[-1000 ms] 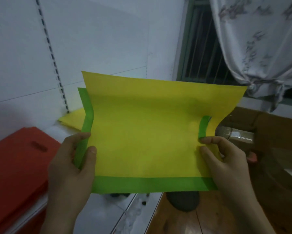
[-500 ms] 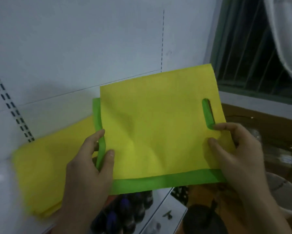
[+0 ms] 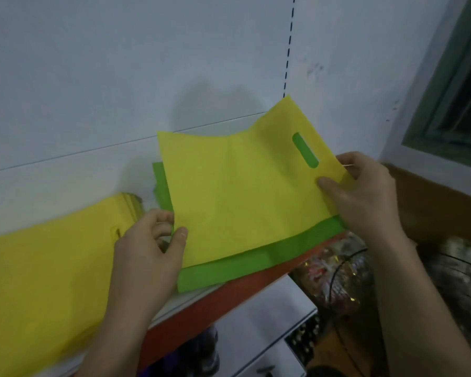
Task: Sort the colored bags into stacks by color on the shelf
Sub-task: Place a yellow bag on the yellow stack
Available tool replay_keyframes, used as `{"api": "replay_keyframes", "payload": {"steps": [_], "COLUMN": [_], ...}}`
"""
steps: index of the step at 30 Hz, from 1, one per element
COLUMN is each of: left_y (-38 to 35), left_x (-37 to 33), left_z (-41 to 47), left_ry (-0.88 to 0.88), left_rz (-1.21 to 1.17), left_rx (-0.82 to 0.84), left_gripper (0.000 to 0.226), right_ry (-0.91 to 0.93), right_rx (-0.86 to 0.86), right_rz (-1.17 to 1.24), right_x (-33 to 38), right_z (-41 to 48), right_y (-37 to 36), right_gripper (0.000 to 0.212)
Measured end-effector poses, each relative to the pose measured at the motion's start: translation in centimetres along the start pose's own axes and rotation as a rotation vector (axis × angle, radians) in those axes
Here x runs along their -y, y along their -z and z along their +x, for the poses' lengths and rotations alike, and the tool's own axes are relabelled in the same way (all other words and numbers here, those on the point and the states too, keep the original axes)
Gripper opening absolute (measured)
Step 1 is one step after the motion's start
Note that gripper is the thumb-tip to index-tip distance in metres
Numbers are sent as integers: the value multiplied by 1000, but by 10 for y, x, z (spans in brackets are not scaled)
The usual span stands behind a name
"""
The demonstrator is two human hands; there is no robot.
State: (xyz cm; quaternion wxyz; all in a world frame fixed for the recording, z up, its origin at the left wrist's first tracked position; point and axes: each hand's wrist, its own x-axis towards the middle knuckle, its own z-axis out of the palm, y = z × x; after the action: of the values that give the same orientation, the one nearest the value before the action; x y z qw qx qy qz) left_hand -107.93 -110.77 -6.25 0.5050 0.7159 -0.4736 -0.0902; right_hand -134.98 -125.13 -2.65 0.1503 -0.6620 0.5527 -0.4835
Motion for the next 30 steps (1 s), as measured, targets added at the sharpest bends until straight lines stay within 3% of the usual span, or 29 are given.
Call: {"api": "replay_keyframes", "payload": {"steps": [6, 15, 20, 30], "left_y": [-32, -32, 2, 116], "left_x": [-14, -17, -12, 55], "left_z": [22, 27, 20, -20], "left_ry": [-24, -33, -38, 191], "left_rz": [177, 419, 382, 403], "left_rx": [-24, -35, -117, -286], "left_gripper": [13, 12, 12, 7], "right_ry": [9, 87, 125, 211], "right_rx": [207, 200, 240, 423], "right_rz": [-108, -230, -111, 176], "right_x": [-29, -42, -17, 65], "right_z": [67, 77, 53, -27], "right_y": [-35, -49, -49, -113], "right_gripper": [17, 16, 9, 20]}}
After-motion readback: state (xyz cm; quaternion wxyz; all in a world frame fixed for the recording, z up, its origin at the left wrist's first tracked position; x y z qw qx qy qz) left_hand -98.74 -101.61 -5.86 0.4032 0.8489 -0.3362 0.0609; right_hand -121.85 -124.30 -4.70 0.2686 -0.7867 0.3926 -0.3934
